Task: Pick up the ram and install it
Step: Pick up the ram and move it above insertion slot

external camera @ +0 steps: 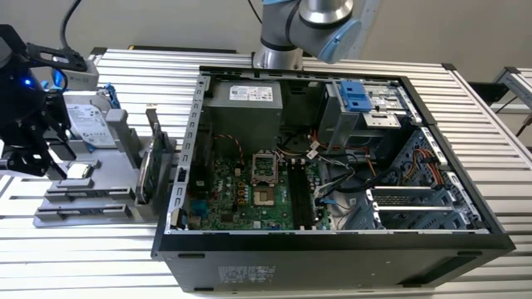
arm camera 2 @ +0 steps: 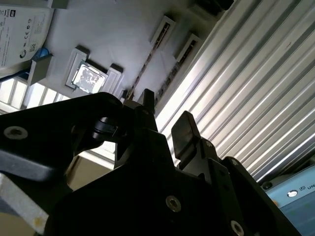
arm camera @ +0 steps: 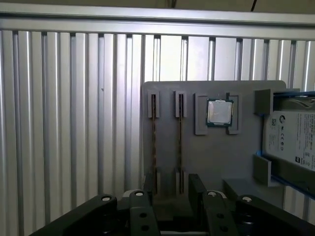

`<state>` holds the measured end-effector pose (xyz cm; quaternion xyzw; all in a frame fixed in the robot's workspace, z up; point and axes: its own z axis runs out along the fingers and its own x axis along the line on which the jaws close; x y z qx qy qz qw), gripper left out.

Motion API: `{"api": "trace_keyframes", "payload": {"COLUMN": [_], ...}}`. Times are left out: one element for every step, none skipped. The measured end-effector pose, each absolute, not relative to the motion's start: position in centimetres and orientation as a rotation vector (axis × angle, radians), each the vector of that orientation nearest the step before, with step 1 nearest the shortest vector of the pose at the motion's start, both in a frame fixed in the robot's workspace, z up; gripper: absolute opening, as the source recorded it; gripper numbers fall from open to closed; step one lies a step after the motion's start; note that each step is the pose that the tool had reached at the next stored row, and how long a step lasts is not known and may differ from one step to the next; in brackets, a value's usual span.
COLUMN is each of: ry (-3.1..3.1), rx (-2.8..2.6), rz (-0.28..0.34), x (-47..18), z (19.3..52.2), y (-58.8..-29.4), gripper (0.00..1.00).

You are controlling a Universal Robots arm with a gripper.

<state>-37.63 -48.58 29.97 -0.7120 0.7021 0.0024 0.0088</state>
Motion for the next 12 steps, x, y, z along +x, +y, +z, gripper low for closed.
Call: {"api": "trace_keyframes", "payload": {"ry": [2.194,2.193,2.193,2.193,2.194,2.193,2.193,2.193,2.193,2.194,2.194,2.194], "rx": [-2.224,-2.224,-2.224,-2.224,-2.224,-2.224,-2.224,-2.224,-2.224,-2.224,-2.224,-2.224], "rz": [0.008,0.007,0.007,0.007,0.008,0.007,0.008,0.007,0.007,0.008,0.008,0.008], "x": [-37.63,-37.63,-37.63,-37.63,-37.63,-37.63,-37.63,-37.63,-37.63,-37.63,-37.63,-37.63], "z": [29.89,29.81,29.73,29.66,29.59,29.51,29.44,29.36,29.29,29.22,29.16,29.09], "y": [-48.58,-48.58,-48.58,-48.58,-48.58,-48.58,-48.58,-48.58,-48.58,-48.58,-48.58,-48.58], "gripper": [1.00,1.00,1.00,1.00,1.00,1.00,1.00,1.00,1.00,1.00,1.00,1.00]}}
